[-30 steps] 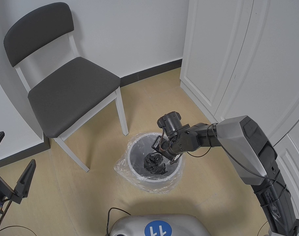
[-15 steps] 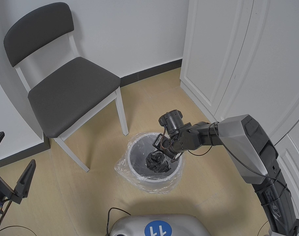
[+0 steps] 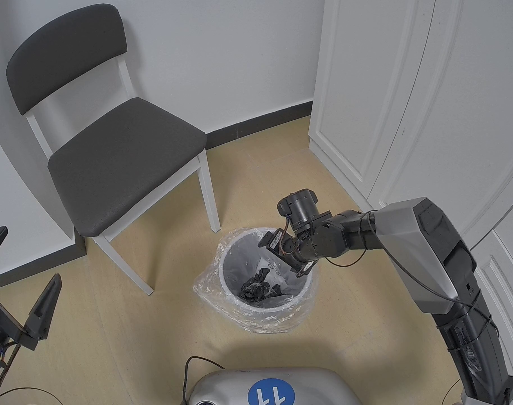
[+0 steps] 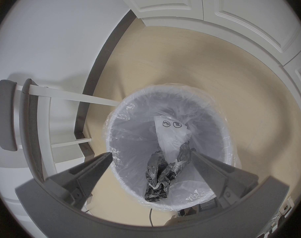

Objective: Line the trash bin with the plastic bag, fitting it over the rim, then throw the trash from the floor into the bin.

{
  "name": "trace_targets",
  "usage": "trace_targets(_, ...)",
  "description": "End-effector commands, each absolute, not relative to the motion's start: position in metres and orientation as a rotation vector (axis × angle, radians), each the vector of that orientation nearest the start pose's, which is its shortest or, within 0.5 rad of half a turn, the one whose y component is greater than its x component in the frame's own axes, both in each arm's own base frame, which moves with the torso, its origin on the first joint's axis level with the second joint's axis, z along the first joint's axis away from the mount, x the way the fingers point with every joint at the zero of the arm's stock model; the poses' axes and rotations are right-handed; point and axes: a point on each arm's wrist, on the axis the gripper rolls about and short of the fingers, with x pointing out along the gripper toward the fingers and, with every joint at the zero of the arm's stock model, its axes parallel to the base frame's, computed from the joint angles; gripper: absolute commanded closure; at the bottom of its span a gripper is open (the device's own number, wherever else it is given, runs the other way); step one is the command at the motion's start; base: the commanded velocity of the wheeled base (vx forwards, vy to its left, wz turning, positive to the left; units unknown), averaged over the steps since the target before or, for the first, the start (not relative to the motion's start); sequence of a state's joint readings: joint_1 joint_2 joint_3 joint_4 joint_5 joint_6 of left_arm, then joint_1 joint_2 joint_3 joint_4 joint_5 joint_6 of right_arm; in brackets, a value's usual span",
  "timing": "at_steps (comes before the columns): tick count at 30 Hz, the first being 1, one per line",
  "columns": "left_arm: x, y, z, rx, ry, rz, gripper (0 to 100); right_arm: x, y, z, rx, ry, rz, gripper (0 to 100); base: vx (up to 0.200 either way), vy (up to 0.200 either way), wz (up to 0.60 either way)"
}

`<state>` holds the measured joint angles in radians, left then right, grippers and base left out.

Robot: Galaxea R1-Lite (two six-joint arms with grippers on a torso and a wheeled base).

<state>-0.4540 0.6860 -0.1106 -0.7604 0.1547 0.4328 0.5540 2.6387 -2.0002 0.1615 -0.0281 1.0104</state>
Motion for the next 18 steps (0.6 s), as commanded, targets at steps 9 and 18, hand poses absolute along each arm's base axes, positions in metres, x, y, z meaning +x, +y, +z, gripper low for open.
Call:
trace_targets(9,0.052,-0.021,0.177,0.373,-0.238,-0.255,0,0.439,0.273,0.041,0.690,0.913,0.050,0,0.000,0.000,0.00)
trace_targets(18,0.052,-0.022,0.176,0.374,-0.233,-0.256,0,0.430,0.266,0.062,0.584,0.925,0.013,0,0.000,0.000,0.00)
